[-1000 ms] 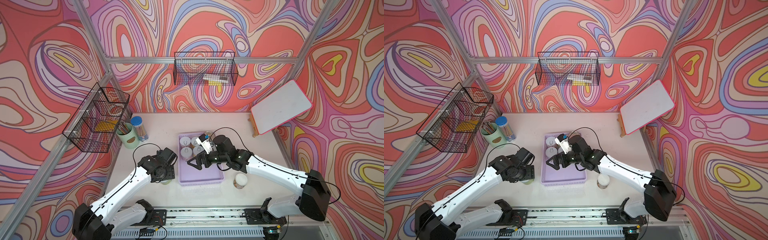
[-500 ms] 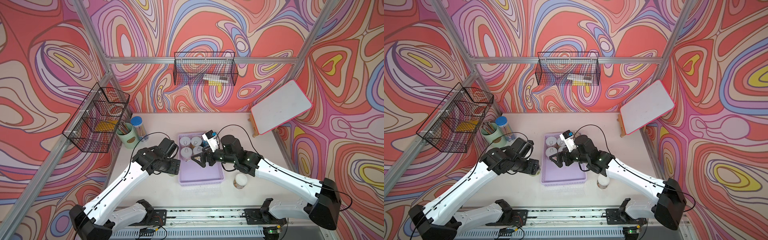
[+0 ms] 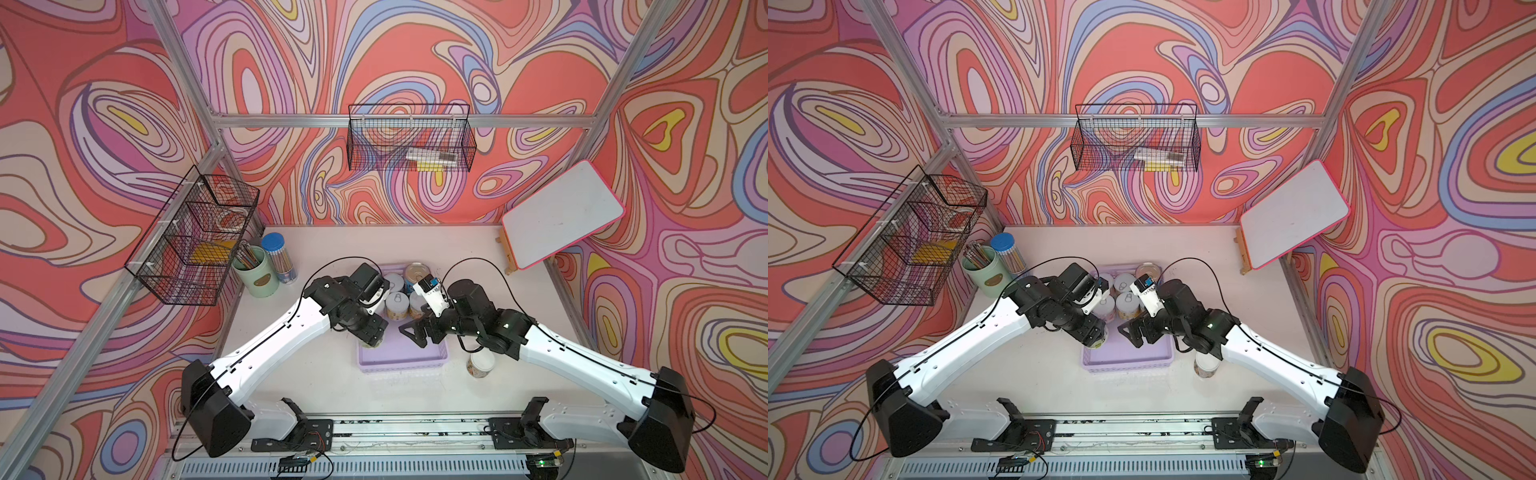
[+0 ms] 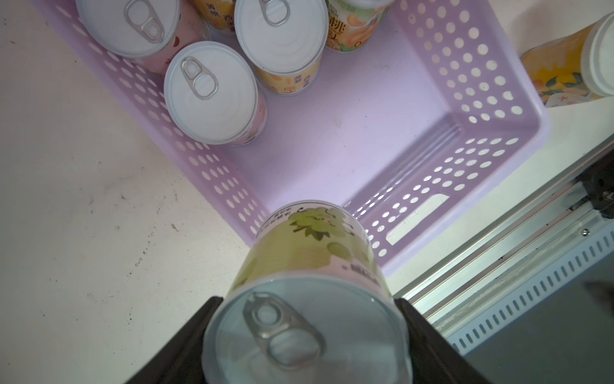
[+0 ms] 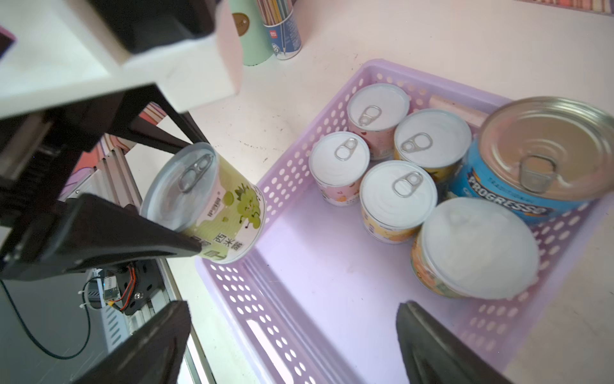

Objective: Put the canned food in the basket
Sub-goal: Place the canned food in the basket.

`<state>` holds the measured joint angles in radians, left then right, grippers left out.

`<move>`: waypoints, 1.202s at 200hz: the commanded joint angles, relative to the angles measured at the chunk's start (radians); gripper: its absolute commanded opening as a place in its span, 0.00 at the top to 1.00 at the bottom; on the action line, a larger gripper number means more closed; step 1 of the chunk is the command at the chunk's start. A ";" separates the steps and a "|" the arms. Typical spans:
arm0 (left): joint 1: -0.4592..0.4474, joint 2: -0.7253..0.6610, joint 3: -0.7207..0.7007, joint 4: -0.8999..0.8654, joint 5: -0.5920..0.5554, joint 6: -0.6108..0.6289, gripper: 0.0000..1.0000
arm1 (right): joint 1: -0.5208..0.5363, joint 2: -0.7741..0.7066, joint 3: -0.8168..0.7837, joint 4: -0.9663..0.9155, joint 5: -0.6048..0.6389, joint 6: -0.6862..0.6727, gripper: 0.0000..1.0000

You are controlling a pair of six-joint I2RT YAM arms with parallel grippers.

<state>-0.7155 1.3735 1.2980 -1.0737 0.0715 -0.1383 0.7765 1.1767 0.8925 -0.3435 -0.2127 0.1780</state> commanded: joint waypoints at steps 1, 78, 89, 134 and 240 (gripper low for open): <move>-0.013 0.027 0.047 0.054 0.030 0.081 0.37 | -0.056 -0.067 -0.065 0.056 -0.045 -0.026 0.02; -0.024 0.155 0.043 0.128 0.015 0.223 0.37 | -0.109 -0.194 -0.230 0.200 -0.179 0.078 0.02; -0.025 0.169 0.038 0.137 -0.001 0.236 0.37 | -0.109 -0.212 -0.250 0.222 -0.166 0.087 0.02; -0.024 0.222 0.026 0.152 -0.071 0.269 0.37 | -0.109 -0.325 -0.323 0.241 -0.022 0.101 0.02; -0.024 0.346 0.008 0.200 -0.243 0.295 0.38 | -0.109 -0.344 -0.354 0.289 -0.054 0.106 0.02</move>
<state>-0.7345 1.7065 1.3064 -0.9054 -0.0879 0.1429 0.6689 0.8463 0.5556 -0.0811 -0.2630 0.2768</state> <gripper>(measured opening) 0.777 0.982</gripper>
